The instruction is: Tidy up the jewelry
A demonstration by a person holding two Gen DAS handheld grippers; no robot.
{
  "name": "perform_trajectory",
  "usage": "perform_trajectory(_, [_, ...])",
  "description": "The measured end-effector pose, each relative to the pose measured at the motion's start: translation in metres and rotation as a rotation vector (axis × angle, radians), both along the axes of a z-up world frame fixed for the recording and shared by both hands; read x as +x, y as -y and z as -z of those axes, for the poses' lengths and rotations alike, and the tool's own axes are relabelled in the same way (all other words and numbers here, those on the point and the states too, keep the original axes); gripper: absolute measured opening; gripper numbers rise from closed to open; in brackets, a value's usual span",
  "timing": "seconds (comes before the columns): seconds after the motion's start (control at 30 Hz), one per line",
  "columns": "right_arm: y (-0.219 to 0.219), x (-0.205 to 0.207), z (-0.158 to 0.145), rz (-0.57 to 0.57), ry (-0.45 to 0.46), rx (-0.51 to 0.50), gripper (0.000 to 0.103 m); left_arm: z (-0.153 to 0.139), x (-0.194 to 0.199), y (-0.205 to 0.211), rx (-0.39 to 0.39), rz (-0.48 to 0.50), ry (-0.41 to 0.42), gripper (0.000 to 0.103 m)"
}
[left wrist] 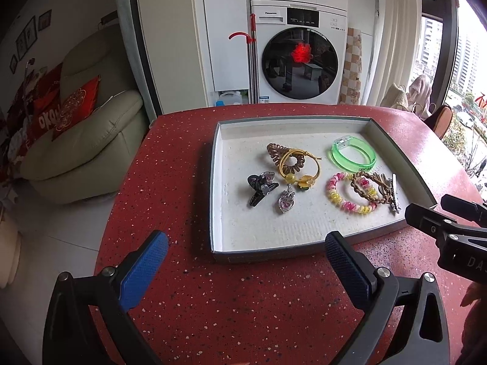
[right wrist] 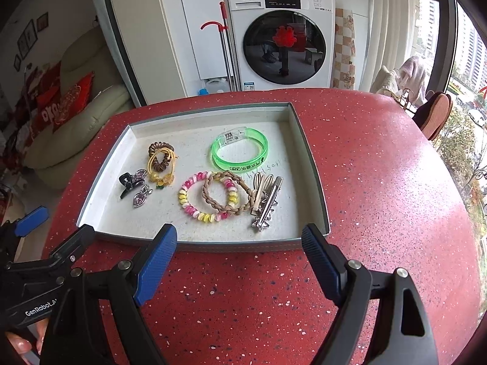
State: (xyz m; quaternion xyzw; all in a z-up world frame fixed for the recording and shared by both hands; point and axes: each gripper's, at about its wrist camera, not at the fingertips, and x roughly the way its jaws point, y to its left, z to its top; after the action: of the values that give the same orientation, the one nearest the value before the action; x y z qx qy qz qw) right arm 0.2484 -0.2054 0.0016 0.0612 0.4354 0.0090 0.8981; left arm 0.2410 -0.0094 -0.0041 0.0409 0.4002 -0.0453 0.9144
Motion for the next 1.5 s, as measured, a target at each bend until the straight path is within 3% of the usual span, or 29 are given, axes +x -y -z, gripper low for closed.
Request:
perform_trajectory(0.5, [-0.005, -0.047, -0.002, 0.030, 0.092, -0.043, 0.086, 0.001, -0.048, -0.011, -0.013, -0.046, 0.043, 0.103])
perform_trajectory(1.03, [-0.013, -0.098, -0.024, 0.060, 0.276, -0.087, 0.086, -0.016, -0.089, -0.005, -0.005, -0.047, 0.184, 0.103])
perform_trajectory(1.27, [-0.013, -0.112, -0.026, 0.066, 0.299, -0.089, 0.086, -0.024, -0.104, -0.002, -0.001, -0.050, 0.247, 0.103])
perform_trajectory(1.5, [-0.012, -0.117, -0.024, 0.074, 0.289, -0.089, 0.086, -0.027, -0.112, -0.001, -0.008, -0.058, 0.247, 0.103])
